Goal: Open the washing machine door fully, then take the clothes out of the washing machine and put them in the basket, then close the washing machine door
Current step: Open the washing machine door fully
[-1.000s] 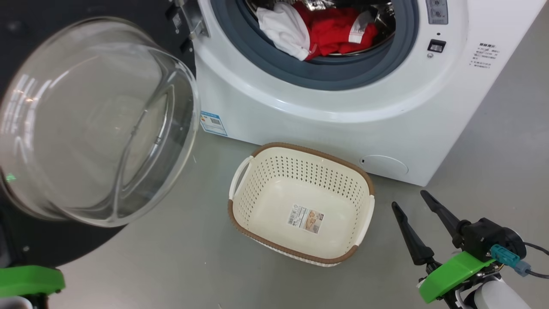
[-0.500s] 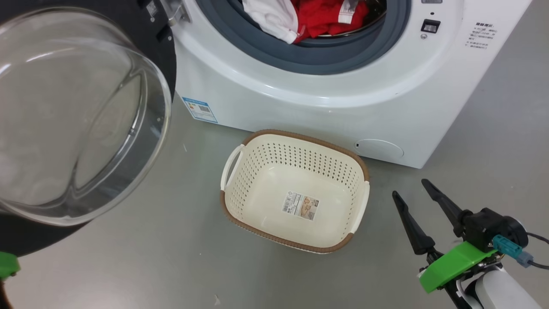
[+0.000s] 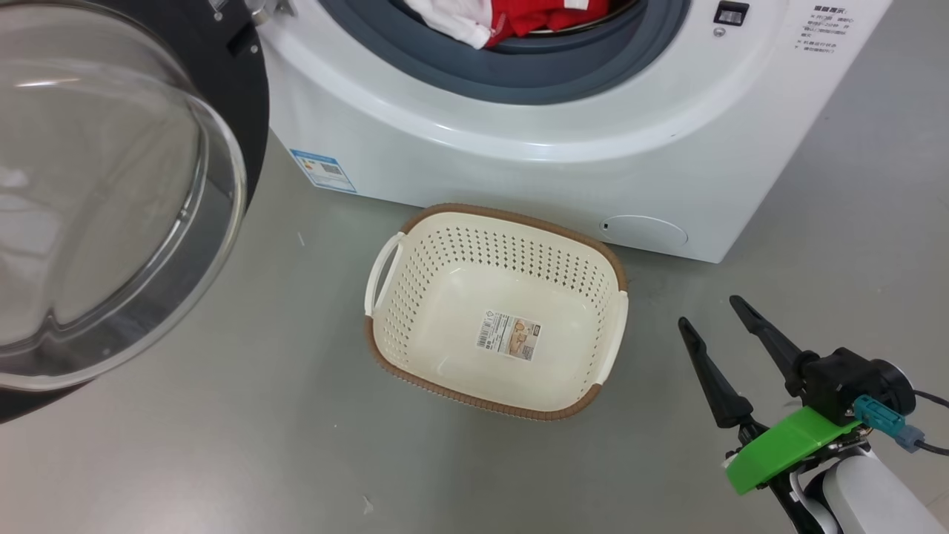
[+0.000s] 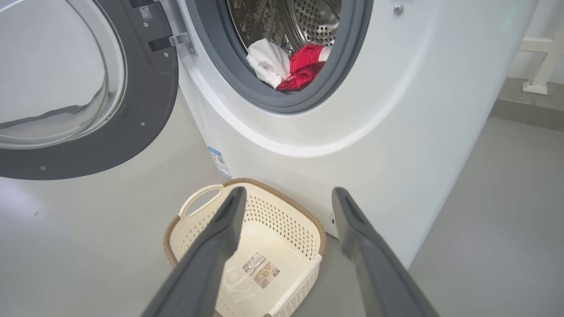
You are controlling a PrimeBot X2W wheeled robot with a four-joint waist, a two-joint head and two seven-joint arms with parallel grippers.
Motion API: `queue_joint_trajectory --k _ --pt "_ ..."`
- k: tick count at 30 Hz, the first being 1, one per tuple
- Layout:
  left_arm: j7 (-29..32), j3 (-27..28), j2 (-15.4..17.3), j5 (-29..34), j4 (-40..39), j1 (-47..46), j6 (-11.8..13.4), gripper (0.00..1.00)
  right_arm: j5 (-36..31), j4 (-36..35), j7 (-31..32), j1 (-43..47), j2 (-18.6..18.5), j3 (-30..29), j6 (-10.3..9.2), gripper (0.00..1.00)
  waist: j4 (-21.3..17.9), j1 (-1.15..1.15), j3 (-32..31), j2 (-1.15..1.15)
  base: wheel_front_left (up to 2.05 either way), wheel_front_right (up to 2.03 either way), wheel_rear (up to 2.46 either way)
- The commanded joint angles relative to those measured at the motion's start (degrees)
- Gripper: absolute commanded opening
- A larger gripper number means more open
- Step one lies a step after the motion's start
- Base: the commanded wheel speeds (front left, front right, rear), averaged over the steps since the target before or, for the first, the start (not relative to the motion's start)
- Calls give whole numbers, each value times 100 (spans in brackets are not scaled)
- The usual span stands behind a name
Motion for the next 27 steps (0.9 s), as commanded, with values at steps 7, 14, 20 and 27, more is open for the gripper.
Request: queue_joint_trajectory --k 7,14,20,27 --pt "-27 311 570 135 35 -227 -40 0 -75 -141 -54 -146 -77 116 35 100 -56 0 36 0 0 0 0" --pt "-27 363 582 197 154 -256 -113 0 -71 -107 -54 -113 -56 81 35 100 -22 0 -72 0 0 0 0" --pt "-27 354 493 145 92 -97 -236 0 -55 -84 -54 -27 -11 96 35 100 7 0 -274 0 0 0 0" --pt "-27 130 279 52 -165 229 -281 7 -33 -76 -54 82 38 91 35 100 15 0 -489 0 0 0 0"
